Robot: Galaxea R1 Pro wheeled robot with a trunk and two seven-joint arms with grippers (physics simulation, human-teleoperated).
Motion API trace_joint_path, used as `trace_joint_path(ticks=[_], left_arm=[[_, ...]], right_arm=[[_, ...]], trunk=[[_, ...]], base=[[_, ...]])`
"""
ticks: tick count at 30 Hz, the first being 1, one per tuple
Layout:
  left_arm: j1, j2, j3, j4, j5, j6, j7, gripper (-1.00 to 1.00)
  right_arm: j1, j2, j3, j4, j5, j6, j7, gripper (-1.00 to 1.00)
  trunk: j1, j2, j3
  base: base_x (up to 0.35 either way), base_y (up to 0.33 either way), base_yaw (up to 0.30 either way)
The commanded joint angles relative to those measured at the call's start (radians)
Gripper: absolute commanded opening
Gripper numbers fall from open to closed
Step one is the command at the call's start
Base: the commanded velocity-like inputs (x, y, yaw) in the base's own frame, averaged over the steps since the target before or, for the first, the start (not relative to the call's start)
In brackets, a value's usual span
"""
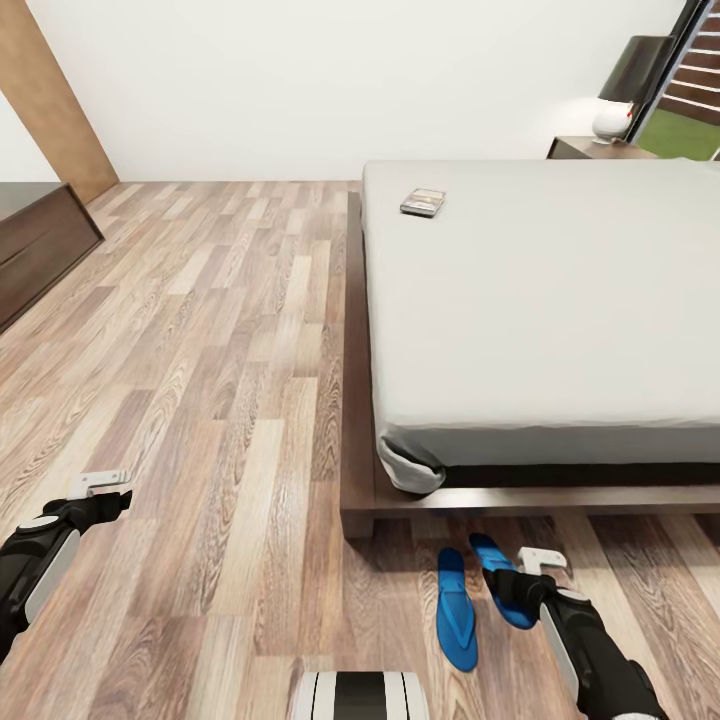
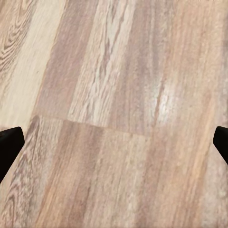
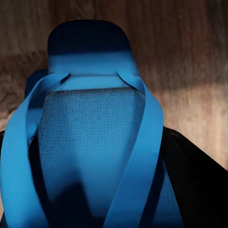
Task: In the bedroom, move the book from the bed onto either nightstand, and place the two sandals side by side next to the bed.
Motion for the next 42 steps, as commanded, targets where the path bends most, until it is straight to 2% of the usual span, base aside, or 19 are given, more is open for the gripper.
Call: trace_joint_path(ticks=[1, 5, 8, 12, 24, 42], left_arm=[[0.0, 0.0, -0.001, -0.002, 0.011, 0.005, 0.006, 1.0], [0.0, 0.0, -0.001, -0.002, 0.011, 0.005, 0.006, 1.0], [0.0, 0.0, -0.001, -0.002, 0.011, 0.005, 0.006, 1.0], [0.0, 0.001, -0.001, -0.001, 0.011, 0.005, 0.006, 1.0], [0.0, 0.0, -0.001, -0.001, 0.011, 0.006, 0.006, 1.0], [0.003, 0.001, -0.001, -0.002, 0.011, 0.001, 0.006, 1.0]], right_arm=[[-0.001, 0.0, -0.003, 0.0, 0.007, 0.005, 0.007, -1.0], [-0.01, -0.001, -0.004, 0.023, 0.007, 0.0, -0.041, -1.0], [-0.017, 0.002, -0.003, 0.049, 0.007, -0.034, -0.086, -1.0], [-0.02, 0.0, -0.003, 0.064, 0.006, -0.052, -0.106, -1.0], [-0.039, 0.0, -0.003, 0.114, 0.008, -0.059, -0.113, -1.0], [-0.044, -0.002, -0.003, 0.13, 0.008, -0.061, -0.113, -1.0]], trunk=[[0.0, 0.0, -0.001], [0.0, 0.0, -0.001], [0.0, 0.0, -0.001], [0.0, 0.0, -0.001], [0.0, 0.0, -0.001], [0.0, 0.0, -0.001]], base=[[0.0, 0.0, 0.0], [0.0, 0.0, 0.0], [0.0, 0.0, 0.0], [0.0, 0.0, 0.0], [0.0, 0.0, 0.0], [0.023, 0.022, 0.0]])
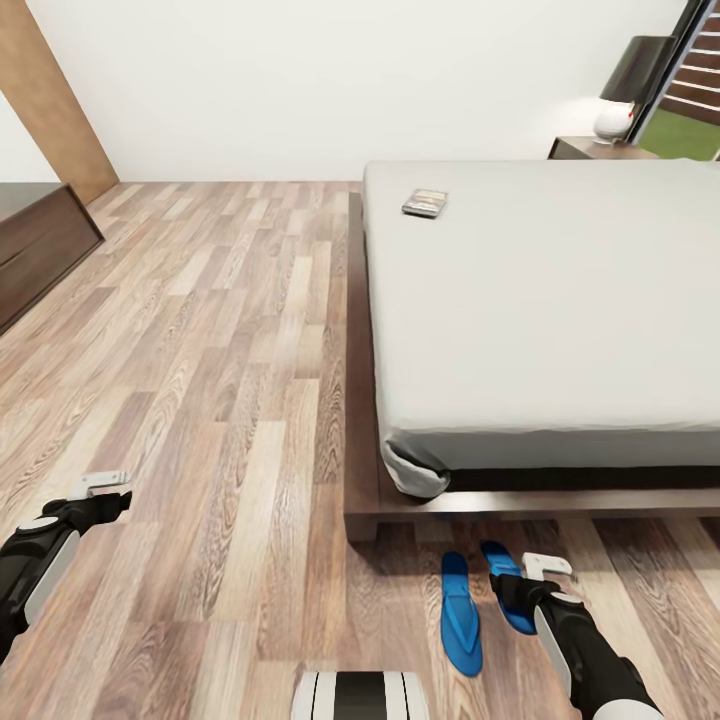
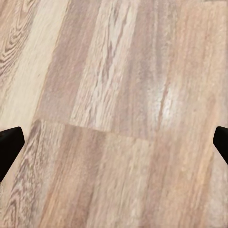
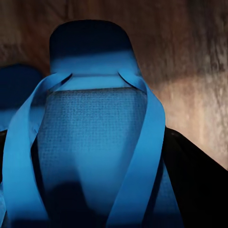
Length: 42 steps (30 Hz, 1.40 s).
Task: In the bedroom, move the book from the bed onto either nightstand, and place the two sandals side by side next to the bed.
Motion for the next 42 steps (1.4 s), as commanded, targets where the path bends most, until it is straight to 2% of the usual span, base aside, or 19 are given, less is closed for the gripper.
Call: trace_joint_path(ticks=[1, 29, 37, 42], left_arm=[[0.0, 0.001, -0.001, -0.001, 0.011, 0.005, 0.006, 1.0], [0.0, 0.002, -0.001, -0.003, 0.011, 0.004, 0.006, 1.0], [0.0, 0.002, -0.001, -0.003, 0.011, 0.004, 0.006, 1.0], [0.0, 0.002, -0.001, -0.003, 0.011, 0.004, 0.006, 1.0]], right_arm=[[0.0, 0.0, -0.002, -0.001, 0.007, 0.006, 0.002, -1.0], [-0.001, -0.002, -0.002, 0.001, 0.008, 0.006, 0.002, -1.0], [-0.015, -0.005, -0.002, 0.001, 0.008, 0.006, 0.002, -1.0], [-0.024, -0.007, -0.002, 0.001, 0.008, 0.007, 0.002, -1.0]], trunk=[[0.0, 0.0, -0.001], [0.0, 0.0, -0.001], [0.0, -0.001, -0.005], [0.002, -0.001, -0.02]], base=[[0.061, 0.064, 0.0], [0.005, 0.005, 0.0], [0.0, 0.0, 0.0], [0.0, 0.0, 0.0]])
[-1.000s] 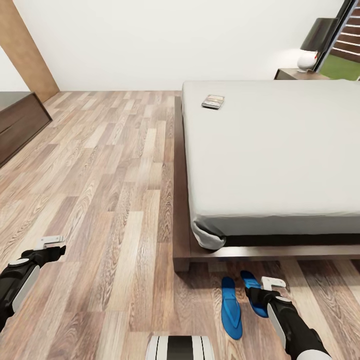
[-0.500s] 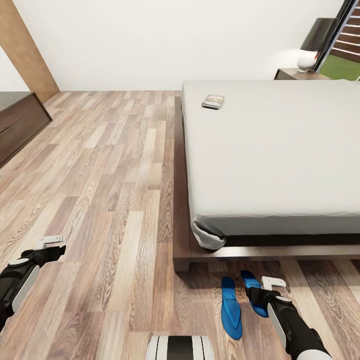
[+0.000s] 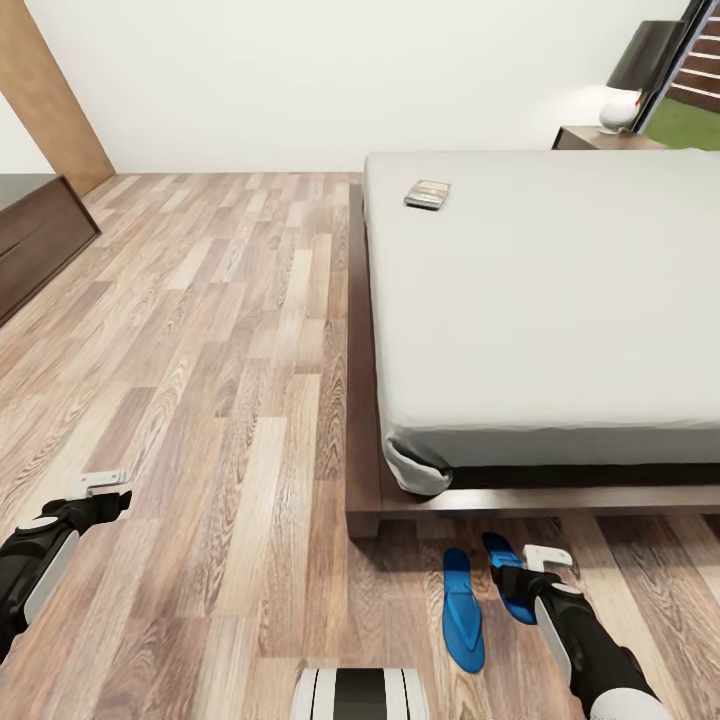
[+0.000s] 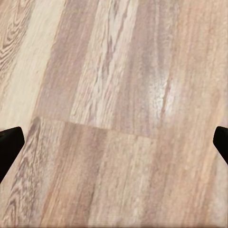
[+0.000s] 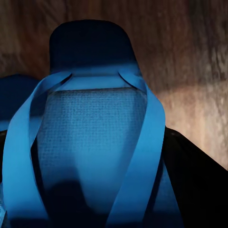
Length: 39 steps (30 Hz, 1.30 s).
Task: In the bedroom, move the book from the bed onto either nightstand, and place the two sandals side by side next to the bed.
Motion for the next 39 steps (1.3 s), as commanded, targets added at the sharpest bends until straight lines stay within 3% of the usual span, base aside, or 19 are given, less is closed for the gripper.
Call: trace_joint_path(ticks=[1, 7, 20, 34, 39], left_arm=[[0.0, 0.0, -0.001, -0.002, 0.011, 0.005, 0.006, 1.0], [0.0, 0.0, -0.001, -0.002, 0.011, 0.005, 0.006, 1.0], [0.0, -0.001, -0.002, -0.001, 0.011, 0.005, 0.006, 1.0], [0.0, 0.0, -0.002, -0.001, 0.011, 0.005, 0.006, 1.0], [0.0, 0.0, -0.001, -0.001, 0.011, 0.005, 0.006, 1.0]], right_arm=[[-0.003, 0.0, -0.002, -0.002, 0.007, 0.006, 0.002, -1.0], [-0.016, 0.0, -0.002, 0.011, 0.008, 0.006, 0.002, -1.0], [-0.033, -0.012, -0.001, 0.03, 0.009, 0.006, 0.002, -1.0], [-0.033, -0.021, 0.0, 0.031, 0.009, 0.006, 0.002, -1.0], [-0.033, -0.021, 0.012, 0.032, 0.009, 0.006, 0.002, -1.0]], trunk=[[0.0, 0.0, -0.001], [0.0, 0.0, -0.001], [0.006, -0.003, -0.051], [0.006, -0.003, -0.051], [0.007, -0.004, -0.063]], base=[[0.0, 0.0, 0.0], [0.0, 0.0, 0.0], [0.0, 0.0, 0.0], [0.0, 0.0, 0.0], [0.0, 0.0, 0.0]])
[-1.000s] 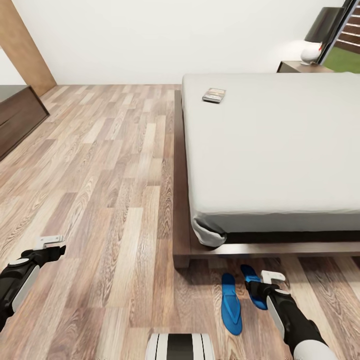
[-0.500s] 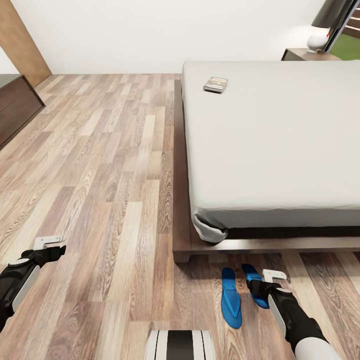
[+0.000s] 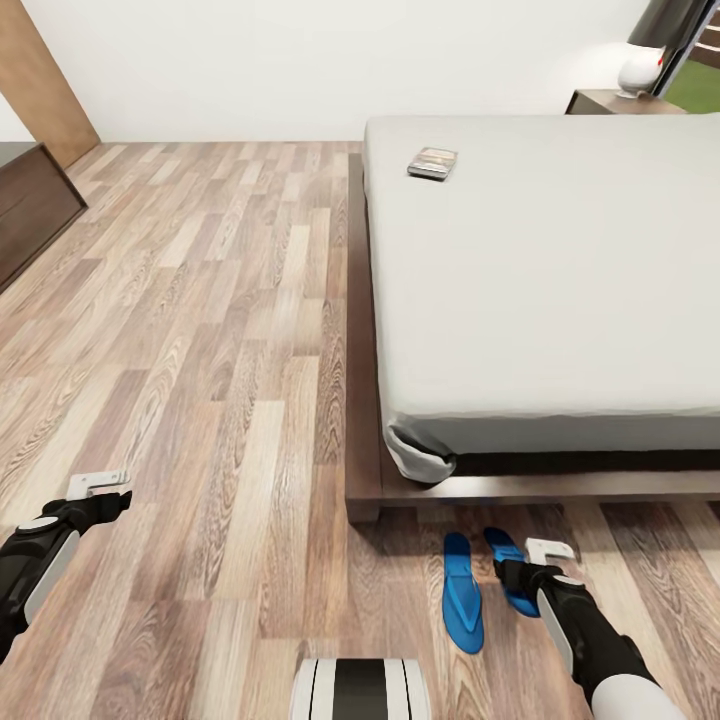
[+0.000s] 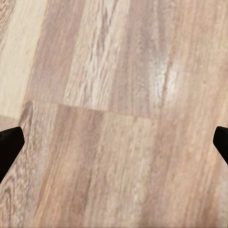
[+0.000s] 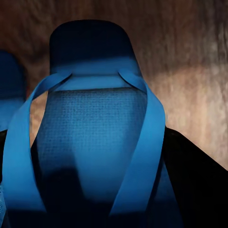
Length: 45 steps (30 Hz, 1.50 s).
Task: In the bedroom, move the book from the bed onto either nightstand, and place the two sandals side by side next to the bed.
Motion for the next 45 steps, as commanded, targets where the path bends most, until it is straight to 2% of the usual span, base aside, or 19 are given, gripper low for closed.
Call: trace_joint_path(ticks=[1, 8, 23, 29, 36, 40, 45], left_arm=[[0.0, 0.0, -0.001, -0.002, 0.011, 0.005, 0.006, 1.0], [0.0, 0.0, -0.001, -0.002, 0.011, 0.004, 0.006, 1.0], [0.0, -0.001, -0.002, -0.002, 0.011, 0.004, 0.007, 1.0], [0.0, -0.001, -0.003, -0.002, 0.011, 0.004, 0.008, 1.0], [0.0, -0.001, -0.002, -0.002, 0.011, 0.004, 0.008, 1.0], [0.0, -0.001, -0.002, -0.002, 0.011, 0.004, 0.008, 1.0], [0.0, -0.001, -0.002, -0.002, 0.011, 0.004, 0.008, 1.0]], right_arm=[[0.0, 0.001, 0.008, -0.002, 0.008, 0.006, 0.002, -1.0], [0.0, 0.003, 0.034, 0.019, 0.009, 0.004, 0.002, -1.0], [-0.001, 0.001, 0.036, 0.022, 0.01, 0.003, 0.002, -1.0], [-0.005, -0.001, 0.036, 0.023, 0.008, -0.038, 0.002, -1.0], [-0.008, 0.0, 0.036, 0.028, 0.007, -0.048, 0.002, -1.0], [-0.016, 0.0, 0.036, 0.047, 0.007, -0.05, 0.002, -1.0], [-0.032, 0.001, 0.036, 0.079, 0.009, -0.051, 0.002, -1.0]], trunk=[[0.0, 0.0, -0.001], [0.0, 0.0, -0.001], [0.0, 0.0, -0.001], [0.0, 0.0, -0.001], [0.0, 0.0, -0.001], [0.002, -0.001, -0.016], [0.002, -0.001, -0.016]], base=[[0.0, 0.0, 0.0], [0.0, 0.0, 0.0], [0.0, 0.0, 0.0], [0.0, 0.0, 0.0], [0.0, 0.0, 0.0], [0.0, 0.0, 0.0], [0.0, 0.0, 0.0]])
